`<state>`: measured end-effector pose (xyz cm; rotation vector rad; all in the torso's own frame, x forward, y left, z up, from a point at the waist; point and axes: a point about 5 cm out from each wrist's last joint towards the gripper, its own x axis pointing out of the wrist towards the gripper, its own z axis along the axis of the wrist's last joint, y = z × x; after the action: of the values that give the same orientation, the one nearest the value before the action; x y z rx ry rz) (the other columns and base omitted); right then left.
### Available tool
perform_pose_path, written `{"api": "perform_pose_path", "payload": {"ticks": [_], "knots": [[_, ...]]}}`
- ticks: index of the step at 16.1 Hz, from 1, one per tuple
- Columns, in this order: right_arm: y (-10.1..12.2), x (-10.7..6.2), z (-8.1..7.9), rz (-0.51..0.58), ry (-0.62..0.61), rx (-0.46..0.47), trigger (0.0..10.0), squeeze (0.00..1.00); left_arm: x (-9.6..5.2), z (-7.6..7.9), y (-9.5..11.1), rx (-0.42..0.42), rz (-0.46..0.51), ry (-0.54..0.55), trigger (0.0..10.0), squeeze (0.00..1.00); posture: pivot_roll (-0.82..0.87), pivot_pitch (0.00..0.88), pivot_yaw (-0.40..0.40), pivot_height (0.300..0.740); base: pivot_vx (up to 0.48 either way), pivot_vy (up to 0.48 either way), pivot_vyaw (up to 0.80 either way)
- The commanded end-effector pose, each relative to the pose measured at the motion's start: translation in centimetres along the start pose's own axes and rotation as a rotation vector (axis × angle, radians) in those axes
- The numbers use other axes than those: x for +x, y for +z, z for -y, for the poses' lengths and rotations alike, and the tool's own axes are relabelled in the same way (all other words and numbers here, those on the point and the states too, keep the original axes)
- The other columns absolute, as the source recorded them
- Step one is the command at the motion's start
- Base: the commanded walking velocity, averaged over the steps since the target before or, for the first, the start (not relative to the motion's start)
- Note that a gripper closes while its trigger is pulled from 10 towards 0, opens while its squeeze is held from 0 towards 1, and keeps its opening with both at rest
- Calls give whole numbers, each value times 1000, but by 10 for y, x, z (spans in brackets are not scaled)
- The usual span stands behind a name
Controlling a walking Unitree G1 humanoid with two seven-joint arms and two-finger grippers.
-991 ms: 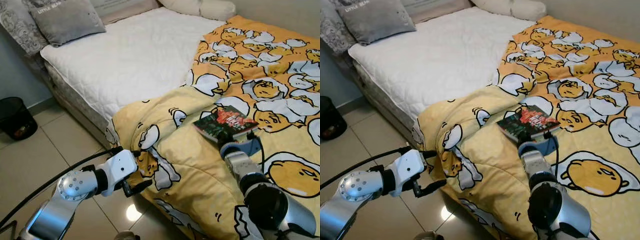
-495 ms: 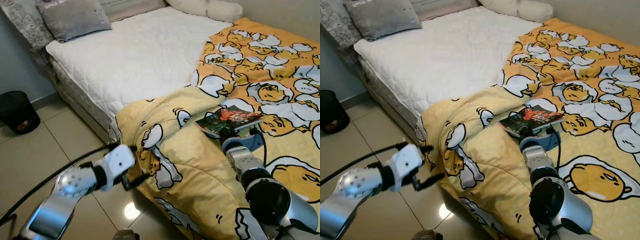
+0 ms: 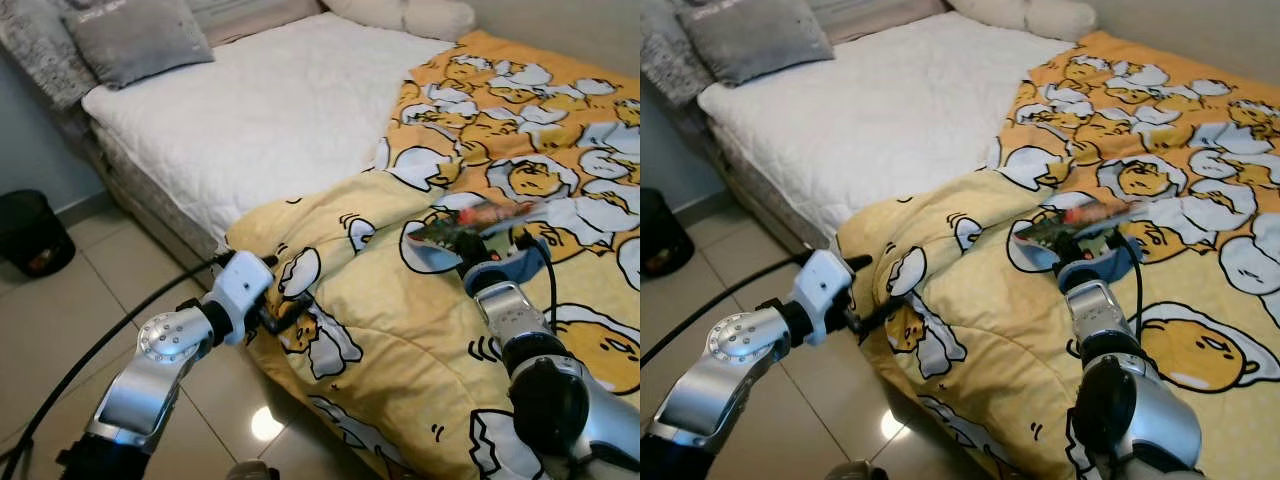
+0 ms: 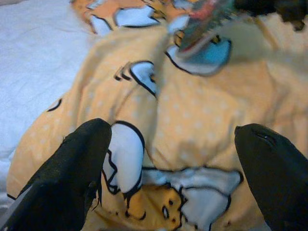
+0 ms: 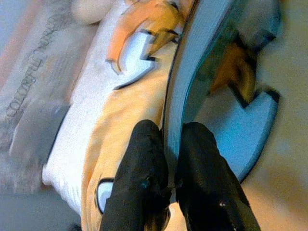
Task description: Clean up the room
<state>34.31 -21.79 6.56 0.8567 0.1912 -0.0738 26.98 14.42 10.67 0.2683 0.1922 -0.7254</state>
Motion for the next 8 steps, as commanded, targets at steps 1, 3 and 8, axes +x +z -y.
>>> {"api": "perform_pose_path", "payload": {"ticks": [1,3,8], "knots": [[16,0,-13,26,147,-131,0,0,2,-7,1,-34,12,31,10000,1000,-14,0,63,740,0,0,0],[25,-13,-15,20,292,-256,0,0,12,-15,10,-62,79,78,10000,1000,-44,0,74,740,0,0,0],[43,-32,-13,128,223,-544,0,0,18,-20,12,-74,113,132,10000,1000,-70,0,71,740,0,0,0]]}}
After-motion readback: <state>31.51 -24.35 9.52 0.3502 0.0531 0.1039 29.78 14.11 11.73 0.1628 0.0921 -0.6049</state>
